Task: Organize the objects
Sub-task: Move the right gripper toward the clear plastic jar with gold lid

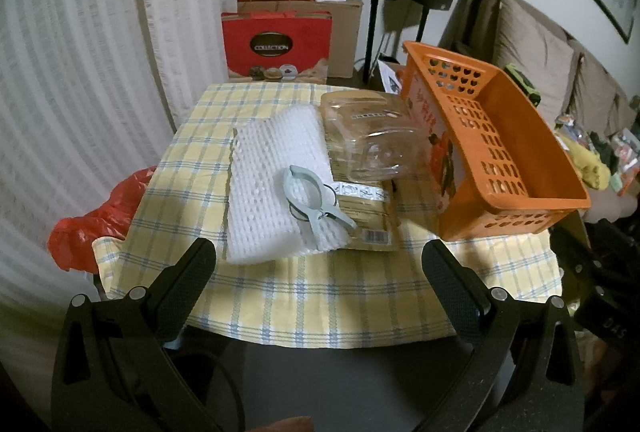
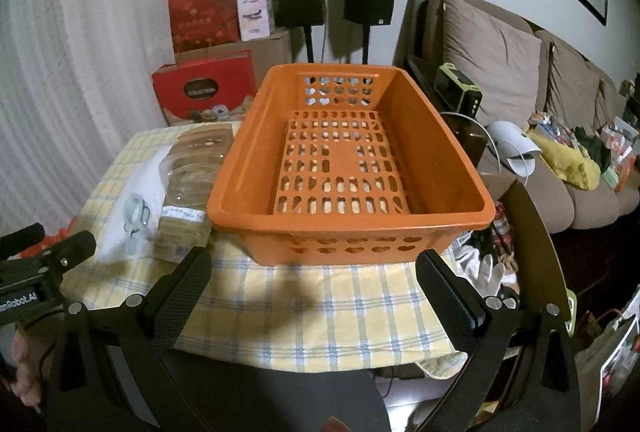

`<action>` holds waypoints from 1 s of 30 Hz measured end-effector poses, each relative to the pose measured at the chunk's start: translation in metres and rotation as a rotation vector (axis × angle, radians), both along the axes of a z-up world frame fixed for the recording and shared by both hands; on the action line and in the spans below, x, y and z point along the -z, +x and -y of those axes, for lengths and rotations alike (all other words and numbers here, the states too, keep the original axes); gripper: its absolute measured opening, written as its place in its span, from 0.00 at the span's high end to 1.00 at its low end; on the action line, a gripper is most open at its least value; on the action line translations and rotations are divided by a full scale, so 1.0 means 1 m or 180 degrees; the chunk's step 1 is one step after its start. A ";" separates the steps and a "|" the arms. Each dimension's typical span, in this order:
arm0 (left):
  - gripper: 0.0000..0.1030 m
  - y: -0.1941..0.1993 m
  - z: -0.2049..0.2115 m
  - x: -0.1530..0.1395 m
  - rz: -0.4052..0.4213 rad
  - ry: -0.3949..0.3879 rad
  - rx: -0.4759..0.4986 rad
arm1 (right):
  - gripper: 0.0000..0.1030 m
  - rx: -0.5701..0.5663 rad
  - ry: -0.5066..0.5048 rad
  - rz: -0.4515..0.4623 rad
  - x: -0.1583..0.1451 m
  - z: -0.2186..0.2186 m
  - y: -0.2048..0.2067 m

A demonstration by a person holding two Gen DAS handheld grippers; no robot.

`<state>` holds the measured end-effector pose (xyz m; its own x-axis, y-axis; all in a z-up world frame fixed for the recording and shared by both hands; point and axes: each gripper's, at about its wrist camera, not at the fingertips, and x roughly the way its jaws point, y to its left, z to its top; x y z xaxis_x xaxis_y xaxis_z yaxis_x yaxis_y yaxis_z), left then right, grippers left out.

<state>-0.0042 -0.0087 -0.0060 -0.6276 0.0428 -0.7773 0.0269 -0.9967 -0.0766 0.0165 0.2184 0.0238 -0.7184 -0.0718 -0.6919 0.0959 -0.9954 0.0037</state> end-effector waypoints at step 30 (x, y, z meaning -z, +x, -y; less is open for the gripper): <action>0.00 -0.035 0.109 0.003 -0.0065 0.0603 -0.0389 | 0.01 -0.0858 -0.0029 -0.0034 -0.043 0.081 -0.059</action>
